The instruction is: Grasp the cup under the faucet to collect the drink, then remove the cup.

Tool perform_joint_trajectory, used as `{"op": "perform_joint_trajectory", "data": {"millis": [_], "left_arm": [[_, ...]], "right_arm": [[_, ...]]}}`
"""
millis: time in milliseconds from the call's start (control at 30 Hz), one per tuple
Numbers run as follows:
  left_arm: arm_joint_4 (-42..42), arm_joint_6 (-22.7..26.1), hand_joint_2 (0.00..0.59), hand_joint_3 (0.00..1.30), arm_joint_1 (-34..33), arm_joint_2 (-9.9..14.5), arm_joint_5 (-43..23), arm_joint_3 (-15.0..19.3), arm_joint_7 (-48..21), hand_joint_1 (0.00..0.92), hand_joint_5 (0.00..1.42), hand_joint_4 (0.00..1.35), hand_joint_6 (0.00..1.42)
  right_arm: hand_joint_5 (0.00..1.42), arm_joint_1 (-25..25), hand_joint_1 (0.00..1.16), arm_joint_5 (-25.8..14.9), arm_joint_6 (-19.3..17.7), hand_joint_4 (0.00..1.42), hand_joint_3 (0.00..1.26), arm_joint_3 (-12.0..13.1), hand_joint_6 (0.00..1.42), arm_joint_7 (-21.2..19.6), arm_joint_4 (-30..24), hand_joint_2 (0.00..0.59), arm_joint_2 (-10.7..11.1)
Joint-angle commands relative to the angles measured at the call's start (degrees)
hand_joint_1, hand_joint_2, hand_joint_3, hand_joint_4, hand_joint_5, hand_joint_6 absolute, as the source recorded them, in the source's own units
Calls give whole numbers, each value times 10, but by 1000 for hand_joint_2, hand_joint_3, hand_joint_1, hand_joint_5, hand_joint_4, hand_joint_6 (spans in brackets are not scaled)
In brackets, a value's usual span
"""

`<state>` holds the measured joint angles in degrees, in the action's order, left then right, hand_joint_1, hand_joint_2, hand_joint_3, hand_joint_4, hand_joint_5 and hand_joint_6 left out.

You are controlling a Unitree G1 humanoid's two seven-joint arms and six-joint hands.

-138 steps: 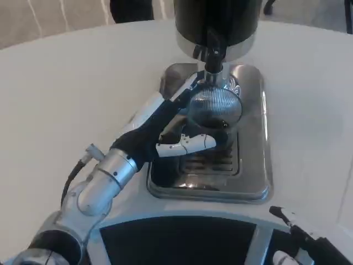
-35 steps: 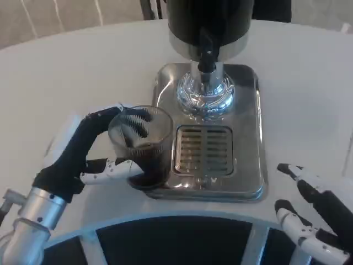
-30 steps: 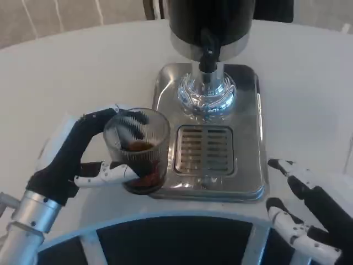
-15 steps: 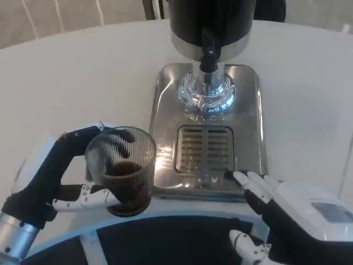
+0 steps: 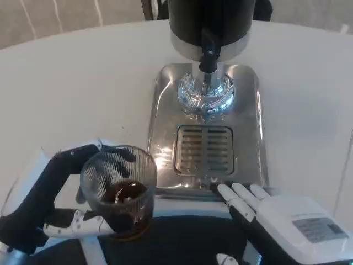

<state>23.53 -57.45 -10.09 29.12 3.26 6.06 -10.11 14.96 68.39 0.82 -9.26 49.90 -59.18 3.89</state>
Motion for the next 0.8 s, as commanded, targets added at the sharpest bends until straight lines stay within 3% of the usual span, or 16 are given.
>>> {"op": "perform_joint_trajectory", "data": {"millis": [33,433,800], "left_arm": [[-43,-3,0,942,34,7,-26,7,-14,611,1376,1146,1283],[-65,3,0,942,55,5,-41,14,-38,618,1376,1146,1293],[-59,8,0,942,48,1,-37,16,-45,619,1376,1146,1300]], "right_arm": [[0,30,124,9,-42,0,0,5,0,-11,-8,558,-25],[0,66,129,27,-122,0,0,17,0,-14,-8,560,-83],[0,67,130,27,-124,0,0,23,0,-8,-8,553,-90]]}}
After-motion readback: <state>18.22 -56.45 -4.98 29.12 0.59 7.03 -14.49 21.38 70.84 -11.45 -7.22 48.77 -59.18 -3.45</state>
